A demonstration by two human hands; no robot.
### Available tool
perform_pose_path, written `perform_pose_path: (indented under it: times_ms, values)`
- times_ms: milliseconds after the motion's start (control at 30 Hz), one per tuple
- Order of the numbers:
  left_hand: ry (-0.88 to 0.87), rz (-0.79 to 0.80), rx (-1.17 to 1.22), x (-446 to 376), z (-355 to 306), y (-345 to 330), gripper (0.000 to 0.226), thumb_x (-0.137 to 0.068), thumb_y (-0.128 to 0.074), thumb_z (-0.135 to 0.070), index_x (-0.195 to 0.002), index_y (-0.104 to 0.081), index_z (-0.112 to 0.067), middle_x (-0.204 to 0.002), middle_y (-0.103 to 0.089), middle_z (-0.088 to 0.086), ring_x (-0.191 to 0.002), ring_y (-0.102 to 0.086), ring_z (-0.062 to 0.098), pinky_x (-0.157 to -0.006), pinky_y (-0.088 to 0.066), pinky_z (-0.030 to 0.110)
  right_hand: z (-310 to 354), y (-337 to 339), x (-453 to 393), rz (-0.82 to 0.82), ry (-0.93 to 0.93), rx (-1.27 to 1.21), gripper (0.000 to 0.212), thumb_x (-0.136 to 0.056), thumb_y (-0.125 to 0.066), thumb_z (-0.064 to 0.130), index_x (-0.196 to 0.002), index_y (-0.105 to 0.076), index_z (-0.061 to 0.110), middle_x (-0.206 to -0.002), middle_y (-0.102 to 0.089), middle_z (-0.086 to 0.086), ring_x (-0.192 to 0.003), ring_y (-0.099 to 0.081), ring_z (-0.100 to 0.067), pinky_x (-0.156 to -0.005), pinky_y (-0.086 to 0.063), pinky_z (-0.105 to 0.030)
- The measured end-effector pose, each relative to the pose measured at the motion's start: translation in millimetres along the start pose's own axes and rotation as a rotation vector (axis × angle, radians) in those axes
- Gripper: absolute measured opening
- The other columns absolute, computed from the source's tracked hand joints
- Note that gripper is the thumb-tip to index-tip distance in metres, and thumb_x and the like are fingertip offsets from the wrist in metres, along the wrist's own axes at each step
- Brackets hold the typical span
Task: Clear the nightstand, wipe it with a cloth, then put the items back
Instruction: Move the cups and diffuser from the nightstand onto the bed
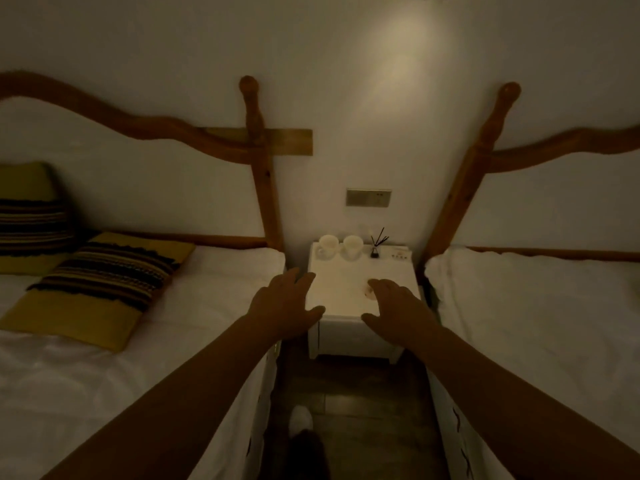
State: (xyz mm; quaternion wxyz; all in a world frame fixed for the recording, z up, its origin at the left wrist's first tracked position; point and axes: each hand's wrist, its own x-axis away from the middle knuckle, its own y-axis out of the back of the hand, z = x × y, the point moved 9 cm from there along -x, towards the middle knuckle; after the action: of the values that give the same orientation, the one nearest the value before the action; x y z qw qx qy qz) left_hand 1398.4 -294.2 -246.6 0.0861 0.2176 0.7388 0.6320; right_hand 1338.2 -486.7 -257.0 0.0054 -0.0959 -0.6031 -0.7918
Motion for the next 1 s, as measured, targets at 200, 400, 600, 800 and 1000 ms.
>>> perform_pose_path:
  times_ms: [200,400,600,800,1000]
  values:
    - [-0.059,0.055,0.018,-143.6,23.7,-3.5,0.080,-0.083,-0.049,-0.065,-0.148,-0.023,-0.026,-0.151,-0.032,0.007,-0.133,-0.036,0.028,-0.102,-0.038,0.045,-19.2,-12.2,-116.4,0.033,-0.071,-0.008,0.067,-0.083,-0.061,0.050,-0.137,-0.035,0.022,-0.137,-0.046,-0.004,-0.121,-0.047,-0.027,-0.096,-0.046,-0.044]
    - [-0.092,0.159,0.041,-248.6,48.9,-21.0,0.074,-0.083,-0.048,-0.064,-0.145,-0.027,-0.029,-0.146,-0.037,0.005,-0.128,-0.041,0.027,-0.098,-0.043,0.045,-36.8,-27.9,-217.0,0.104,-0.131,-0.006,0.066,-0.083,-0.061,0.049,-0.137,-0.034,0.023,-0.135,-0.047,-0.003,-0.118,-0.049,-0.026,-0.090,-0.048,-0.043]
    - [-0.004,0.254,0.087,-343.4,65.9,-89.4,0.084,-0.072,-0.035,-0.077,-0.145,-0.024,-0.038,-0.149,-0.033,0.005,-0.130,-0.038,0.030,-0.100,-0.040,0.050,-67.5,-77.2,-337.6,0.185,-0.117,0.023,0.053,-0.081,-0.062,0.045,-0.124,-0.039,0.023,-0.122,-0.051,-0.005,-0.108,-0.051,-0.028,-0.076,-0.050,-0.042]
    - [0.013,0.243,0.059,-434.9,70.8,-183.6,0.079,-0.076,-0.043,-0.072,-0.143,-0.023,-0.034,-0.145,-0.034,0.009,-0.125,-0.042,0.034,-0.093,-0.044,0.050,-111.7,-170.4,-429.4,0.232,-0.123,0.018,0.064,-0.082,-0.065,0.036,-0.135,-0.032,0.023,-0.139,-0.038,-0.008,-0.121,-0.041,-0.033,-0.082,-0.048,-0.047]
    - [-0.001,0.258,0.111,-514.5,81.1,-273.1,0.085,-0.084,-0.054,-0.058,-0.150,-0.009,-0.031,-0.159,-0.005,0.009,-0.141,-0.016,0.036,-0.106,-0.033,0.054,-140.8,-250.5,-512.2,0.237,-0.091,0.031,0.080,-0.085,-0.063,0.037,-0.148,-0.014,0.029,-0.159,-0.001,-0.009,-0.143,-0.003,-0.038,-0.102,-0.037,-0.056]
